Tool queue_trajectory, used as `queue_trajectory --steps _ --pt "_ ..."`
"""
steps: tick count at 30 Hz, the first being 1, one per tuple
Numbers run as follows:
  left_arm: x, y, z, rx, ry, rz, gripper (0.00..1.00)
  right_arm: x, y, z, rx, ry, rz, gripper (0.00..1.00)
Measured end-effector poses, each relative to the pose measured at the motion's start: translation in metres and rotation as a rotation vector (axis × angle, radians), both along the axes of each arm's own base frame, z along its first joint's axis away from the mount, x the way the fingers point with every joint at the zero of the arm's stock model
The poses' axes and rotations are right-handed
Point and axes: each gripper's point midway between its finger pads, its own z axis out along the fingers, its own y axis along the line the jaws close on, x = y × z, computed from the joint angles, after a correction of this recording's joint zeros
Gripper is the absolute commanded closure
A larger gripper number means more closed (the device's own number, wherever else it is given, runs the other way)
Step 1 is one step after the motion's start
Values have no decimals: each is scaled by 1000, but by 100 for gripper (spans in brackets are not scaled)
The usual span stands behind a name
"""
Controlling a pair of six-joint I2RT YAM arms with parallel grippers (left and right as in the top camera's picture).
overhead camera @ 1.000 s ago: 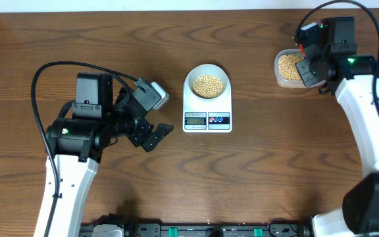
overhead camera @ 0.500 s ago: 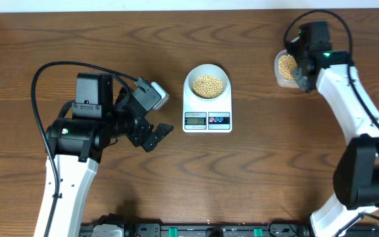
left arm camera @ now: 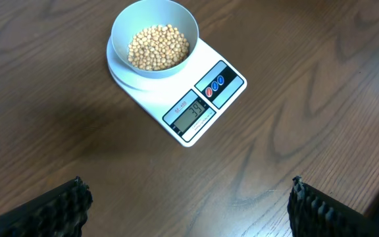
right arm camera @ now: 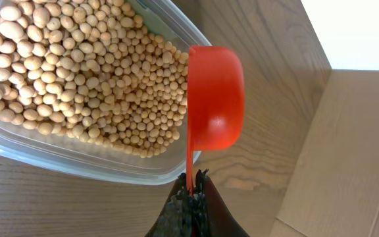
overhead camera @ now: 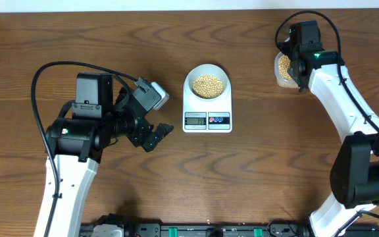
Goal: Scoop item into bowl and weigh 50g on scale
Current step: 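Lower the red scoop into the soybean tub with the right gripper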
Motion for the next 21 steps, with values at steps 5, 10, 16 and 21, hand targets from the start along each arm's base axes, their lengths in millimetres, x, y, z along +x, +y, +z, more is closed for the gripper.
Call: queue_trajectory --steps 5,10,16,21 --pt "0 0 0 0 0 0 2 0 0 0 -4 3 5 99" --pt "0 0 0 0 0 0 2 1 0 1 -5 -1 6 99" --pt "0 0 0 0 0 0 2 -3 -1 -8 -8 12 7 99" --pt "0 0 0 0 0 0 2 -8 -1 -16 -10 33 8 99"
